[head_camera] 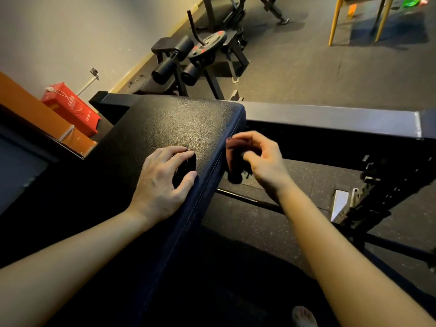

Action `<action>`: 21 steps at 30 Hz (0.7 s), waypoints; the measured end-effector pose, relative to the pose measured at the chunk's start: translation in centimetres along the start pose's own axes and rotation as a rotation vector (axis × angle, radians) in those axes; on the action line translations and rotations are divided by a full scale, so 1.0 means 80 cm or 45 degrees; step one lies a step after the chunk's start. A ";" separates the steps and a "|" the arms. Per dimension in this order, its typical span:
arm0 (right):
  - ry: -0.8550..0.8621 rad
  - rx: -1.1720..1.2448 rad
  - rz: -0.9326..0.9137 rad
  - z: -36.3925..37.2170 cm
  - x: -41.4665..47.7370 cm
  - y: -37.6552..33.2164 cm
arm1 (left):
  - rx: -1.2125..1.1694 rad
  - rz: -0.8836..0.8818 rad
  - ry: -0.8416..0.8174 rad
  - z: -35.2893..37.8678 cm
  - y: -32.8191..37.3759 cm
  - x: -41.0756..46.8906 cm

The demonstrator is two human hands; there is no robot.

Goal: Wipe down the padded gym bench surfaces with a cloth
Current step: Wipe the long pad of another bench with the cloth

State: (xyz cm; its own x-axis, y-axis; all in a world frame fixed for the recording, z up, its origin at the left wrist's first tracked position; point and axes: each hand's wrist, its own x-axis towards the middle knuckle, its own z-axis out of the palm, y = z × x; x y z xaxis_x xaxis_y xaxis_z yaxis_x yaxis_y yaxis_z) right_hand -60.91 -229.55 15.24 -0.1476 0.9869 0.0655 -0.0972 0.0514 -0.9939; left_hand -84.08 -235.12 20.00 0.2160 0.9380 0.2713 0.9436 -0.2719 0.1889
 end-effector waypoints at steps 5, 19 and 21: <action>0.327 -0.263 0.002 0.000 0.037 0.016 | -0.019 -0.003 -0.003 0.001 -0.001 0.001; 0.435 -0.323 -0.044 0.047 0.002 0.024 | -0.020 -0.016 -0.015 0.002 -0.001 0.001; 0.292 -0.300 -0.110 0.056 -0.033 0.030 | -0.024 -0.016 -0.014 0.003 -0.001 0.002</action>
State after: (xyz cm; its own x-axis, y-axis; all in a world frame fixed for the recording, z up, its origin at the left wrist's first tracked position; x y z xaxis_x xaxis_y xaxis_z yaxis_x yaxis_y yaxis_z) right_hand -65.14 -232.73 13.10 0.0787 0.9847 0.1557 0.1344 0.1443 -0.9804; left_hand -84.08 -234.90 19.81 0.2068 0.9437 0.2582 0.9414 -0.2639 0.2102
